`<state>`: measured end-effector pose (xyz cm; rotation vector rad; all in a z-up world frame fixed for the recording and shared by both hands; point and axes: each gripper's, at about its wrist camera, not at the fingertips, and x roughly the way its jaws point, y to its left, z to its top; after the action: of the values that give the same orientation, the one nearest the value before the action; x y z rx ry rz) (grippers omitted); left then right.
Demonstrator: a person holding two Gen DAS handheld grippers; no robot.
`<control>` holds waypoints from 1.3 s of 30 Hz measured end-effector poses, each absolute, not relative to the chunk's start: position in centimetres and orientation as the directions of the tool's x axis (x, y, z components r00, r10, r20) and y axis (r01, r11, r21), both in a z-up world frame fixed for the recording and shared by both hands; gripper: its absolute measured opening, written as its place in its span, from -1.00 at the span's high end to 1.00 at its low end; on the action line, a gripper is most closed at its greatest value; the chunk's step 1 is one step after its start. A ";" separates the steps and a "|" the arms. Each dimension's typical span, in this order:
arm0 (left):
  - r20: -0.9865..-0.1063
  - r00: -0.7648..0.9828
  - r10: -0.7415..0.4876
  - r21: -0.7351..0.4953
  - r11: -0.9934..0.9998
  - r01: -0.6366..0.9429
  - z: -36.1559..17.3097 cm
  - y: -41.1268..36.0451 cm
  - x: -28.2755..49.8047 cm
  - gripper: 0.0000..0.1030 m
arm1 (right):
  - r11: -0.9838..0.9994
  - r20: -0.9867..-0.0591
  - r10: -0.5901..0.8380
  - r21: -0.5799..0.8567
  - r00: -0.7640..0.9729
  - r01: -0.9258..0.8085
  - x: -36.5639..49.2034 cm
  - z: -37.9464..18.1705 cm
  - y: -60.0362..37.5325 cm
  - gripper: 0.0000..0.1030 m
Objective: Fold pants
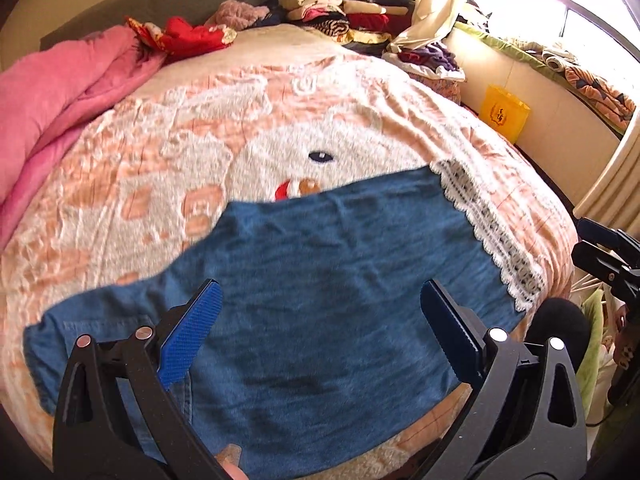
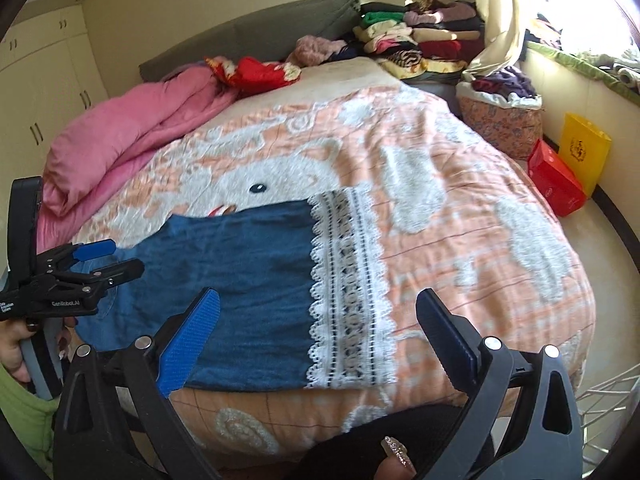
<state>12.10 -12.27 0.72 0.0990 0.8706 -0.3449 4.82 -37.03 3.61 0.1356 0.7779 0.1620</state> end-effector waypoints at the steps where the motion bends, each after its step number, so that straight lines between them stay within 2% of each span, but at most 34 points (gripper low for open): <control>1: -0.760 0.598 -0.256 -0.052 0.940 0.337 1.1 -12.4 12.1 -0.81 | 0.979 -0.682 0.192 0.184 0.706 -0.089 4.8 3.7 -37.3 -0.91; 20: -0.743 0.601 -0.296 -0.013 0.903 0.429 3.5 -17.3 14.0 -0.81 | 0.977 -0.637 0.151 0.213 0.756 -0.015 4.1 5.0 -40.8 -0.91; 39: -0.770 0.528 -0.359 -0.042 0.854 0.519 1.9 -22.3 20.3 -0.81 | 0.973 -0.686 0.159 0.232 0.710 0.007 5.8 1.9 -41.5 -0.91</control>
<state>20.30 -22.25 1.92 0.2019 0.8684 -0.5289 5.75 -41.46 1.90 0.2248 0.7779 0.0851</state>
